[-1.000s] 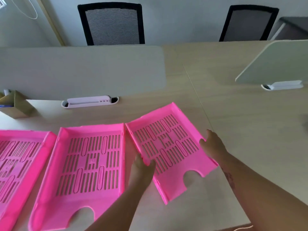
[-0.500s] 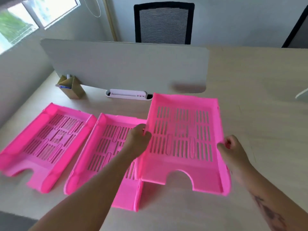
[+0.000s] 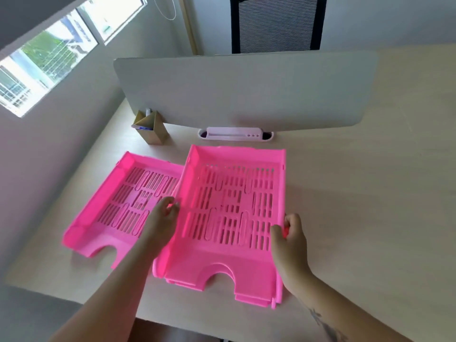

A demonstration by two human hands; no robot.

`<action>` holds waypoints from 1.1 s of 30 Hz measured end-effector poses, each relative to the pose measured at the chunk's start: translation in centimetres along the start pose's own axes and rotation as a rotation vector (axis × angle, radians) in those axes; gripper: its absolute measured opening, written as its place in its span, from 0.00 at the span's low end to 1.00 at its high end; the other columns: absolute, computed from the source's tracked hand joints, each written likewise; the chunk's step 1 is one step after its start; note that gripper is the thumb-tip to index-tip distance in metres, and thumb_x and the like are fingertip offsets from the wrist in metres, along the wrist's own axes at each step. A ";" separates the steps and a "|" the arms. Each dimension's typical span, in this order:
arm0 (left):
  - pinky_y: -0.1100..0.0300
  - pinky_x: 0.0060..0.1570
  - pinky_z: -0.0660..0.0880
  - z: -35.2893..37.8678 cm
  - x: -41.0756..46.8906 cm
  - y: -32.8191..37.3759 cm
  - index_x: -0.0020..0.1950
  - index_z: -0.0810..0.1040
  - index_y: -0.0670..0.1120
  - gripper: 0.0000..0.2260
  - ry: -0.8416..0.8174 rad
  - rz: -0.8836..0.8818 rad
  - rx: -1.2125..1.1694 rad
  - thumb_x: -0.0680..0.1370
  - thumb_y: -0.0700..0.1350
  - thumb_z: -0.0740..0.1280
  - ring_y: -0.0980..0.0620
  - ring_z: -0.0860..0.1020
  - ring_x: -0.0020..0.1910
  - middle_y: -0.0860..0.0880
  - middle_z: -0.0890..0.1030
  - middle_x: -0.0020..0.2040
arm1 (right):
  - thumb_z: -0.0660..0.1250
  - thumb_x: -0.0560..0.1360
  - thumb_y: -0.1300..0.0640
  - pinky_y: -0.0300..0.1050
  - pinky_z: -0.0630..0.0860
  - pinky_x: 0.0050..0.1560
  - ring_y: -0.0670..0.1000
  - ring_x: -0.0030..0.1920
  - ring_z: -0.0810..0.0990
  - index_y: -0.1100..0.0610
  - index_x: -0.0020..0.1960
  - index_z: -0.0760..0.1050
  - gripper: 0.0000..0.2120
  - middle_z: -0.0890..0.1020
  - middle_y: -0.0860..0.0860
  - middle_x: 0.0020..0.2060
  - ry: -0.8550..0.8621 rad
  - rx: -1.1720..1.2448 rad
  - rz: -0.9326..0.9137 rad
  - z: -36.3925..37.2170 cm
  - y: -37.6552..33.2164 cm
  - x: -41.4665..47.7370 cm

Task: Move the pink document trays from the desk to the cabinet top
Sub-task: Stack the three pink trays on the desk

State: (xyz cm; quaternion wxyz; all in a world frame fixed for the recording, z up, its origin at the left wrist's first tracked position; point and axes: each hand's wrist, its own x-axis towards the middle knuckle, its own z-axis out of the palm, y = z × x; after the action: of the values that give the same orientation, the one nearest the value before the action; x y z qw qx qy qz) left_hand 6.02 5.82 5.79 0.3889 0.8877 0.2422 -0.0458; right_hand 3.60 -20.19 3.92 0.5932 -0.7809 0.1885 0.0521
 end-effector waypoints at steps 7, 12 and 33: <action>0.57 0.30 0.72 1.0 1.9 -2.2 0.58 0.75 0.41 0.10 -0.095 0.018 -0.048 0.84 0.45 0.58 0.52 0.74 0.32 0.41 0.81 0.46 | 0.58 0.78 0.64 0.46 0.62 0.27 0.50 0.27 0.66 0.56 0.42 0.62 0.08 0.68 0.52 0.29 0.083 -0.064 0.082 2.0 1.1 -0.9; 0.69 0.23 0.70 0.6 1.5 -2.7 0.48 0.76 0.45 0.11 -0.197 -0.008 -0.191 0.84 0.47 0.59 0.59 0.74 0.25 0.49 0.78 0.36 | 0.59 0.79 0.62 0.47 0.67 0.30 0.52 0.30 0.71 0.59 0.52 0.66 0.02 0.73 0.53 0.35 0.104 -0.087 0.106 1.7 1.3 -0.4; 0.61 0.28 0.77 1.0 0.0 -1.8 0.51 0.79 0.48 0.15 -0.279 -0.092 -0.398 0.85 0.51 0.55 0.58 0.81 0.27 0.48 0.82 0.38 | 0.54 0.83 0.55 0.42 0.66 0.31 0.51 0.33 0.70 0.63 0.62 0.75 0.16 0.75 0.57 0.36 0.005 -0.133 0.225 1.1 0.4 2.5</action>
State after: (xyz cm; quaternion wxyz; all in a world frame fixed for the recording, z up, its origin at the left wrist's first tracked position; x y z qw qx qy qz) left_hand 5.31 6.13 3.89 0.5832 0.7668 0.2307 -0.1369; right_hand 5.88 -19.83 2.52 0.5302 -0.7926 0.2723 0.1287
